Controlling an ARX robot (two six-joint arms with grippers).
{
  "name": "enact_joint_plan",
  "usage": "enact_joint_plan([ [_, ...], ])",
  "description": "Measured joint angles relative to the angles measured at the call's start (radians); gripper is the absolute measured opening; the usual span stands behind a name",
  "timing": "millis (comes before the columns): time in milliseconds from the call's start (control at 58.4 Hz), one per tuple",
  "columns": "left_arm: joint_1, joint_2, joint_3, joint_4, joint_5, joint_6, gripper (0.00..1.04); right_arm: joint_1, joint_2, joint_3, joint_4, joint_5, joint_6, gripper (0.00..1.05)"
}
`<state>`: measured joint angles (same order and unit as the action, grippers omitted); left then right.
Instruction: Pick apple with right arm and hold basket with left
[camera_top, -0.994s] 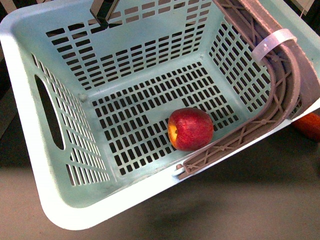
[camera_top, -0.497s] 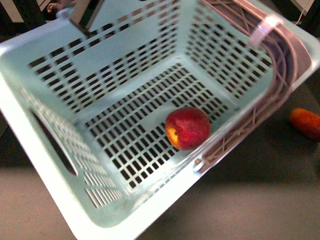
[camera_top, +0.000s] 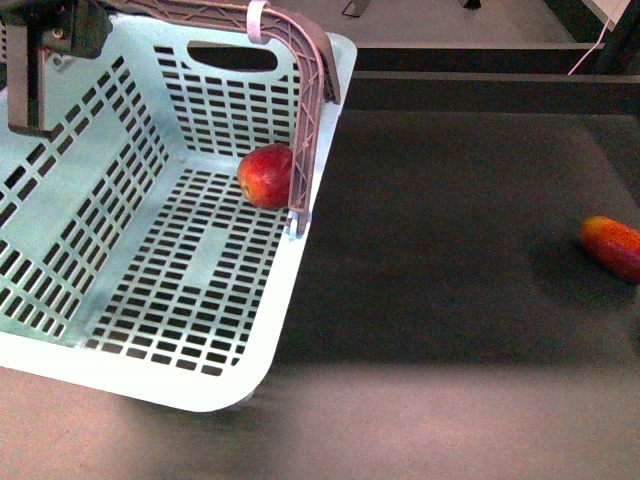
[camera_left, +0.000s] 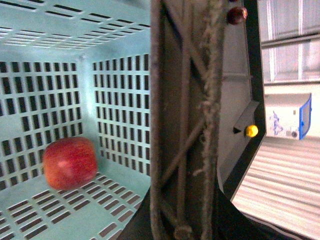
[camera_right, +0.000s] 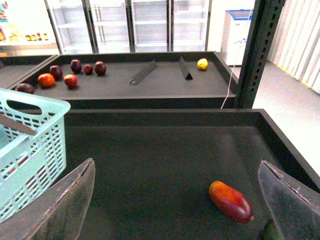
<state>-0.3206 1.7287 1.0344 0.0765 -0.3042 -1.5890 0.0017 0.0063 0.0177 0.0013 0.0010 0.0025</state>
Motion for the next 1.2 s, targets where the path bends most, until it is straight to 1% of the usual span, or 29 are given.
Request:
enact_joint_plan([
  [120,0.025,0.042,-0.024,0.017,0.043,-0.014,0.06,0.0,0.0,0.0,0.0,0.0,0.0,0.96],
  [223,0.038,0.067,-0.05,0.017,0.061,-0.005,0.06,0.0,0.0,0.0,0.0,0.0,0.0,0.96],
  [480,0.055,0.031,-0.148,0.034,0.062,0.005,0.07,0.0,-0.002,0.0,0.0,0.001,0.0,0.96],
  [531,0.055,0.02,-0.164,0.033,0.056,0.0,0.14,0.0,-0.002,0.0,0.0,0.0,0.0,0.96],
  [548,0.056,0.014,-0.178,0.032,0.05,-0.005,0.2,0.0,-0.002,0.0,0.0,0.0,0.0,0.96],
  [634,0.063,-0.013,-0.207,0.008,0.019,-0.024,0.39,0.0,-0.002,0.0,0.0,0.001,0.0,0.96],
  [668,0.062,-0.04,-0.207,-0.031,-0.008,-0.022,0.48,0.0,-0.002,0.0,0.0,0.0,0.0,0.96],
  [685,0.061,-0.048,-0.207,-0.037,-0.015,-0.021,0.5,0.0,-0.002,0.0,0.0,0.0,0.0,0.96],
  [754,0.05,-0.117,-0.214,-0.077,-0.073,-0.042,0.64,0.0,-0.002,0.0,0.0,0.0,0.0,0.96],
  [771,0.047,-0.127,-0.214,-0.082,-0.08,-0.047,0.66,0.0,-0.002,0.0,0.0,0.0,0.0,0.96],
  [805,0.034,-0.168,-0.214,-0.104,-0.117,-0.063,0.73,0.0,-0.002,0.0,0.0,0.0,0.0,0.96],
  [874,0.005,-0.229,-0.214,-0.147,-0.165,-0.09,0.83,0.0,-0.002,0.0,0.0,0.0,0.0,0.96],
  [959,-0.05,-0.303,-0.214,-0.246,-0.227,-0.138,0.99,0.0,-0.002,0.0,0.0,0.0,0.0,0.96],
  [1011,-0.066,-0.316,-0.214,-0.253,-0.227,-0.157,0.97,0.0,-0.002,0.0,0.0,0.0,0.0,0.96],
  [1131,-0.068,-0.317,-0.215,-0.25,-0.224,-0.162,0.98,0.0,-0.002,0.0,0.0,0.001,0.0,0.96],
  [1165,-0.058,-0.318,-0.254,-0.139,-0.185,-0.069,0.94,0.0,-0.002,0.0,0.0,0.0,0.0,0.96],
  [1199,-0.042,-0.328,-0.341,0.097,-0.096,0.109,0.87,0.0,-0.002,0.0,0.0,0.0,0.0,0.96],
])
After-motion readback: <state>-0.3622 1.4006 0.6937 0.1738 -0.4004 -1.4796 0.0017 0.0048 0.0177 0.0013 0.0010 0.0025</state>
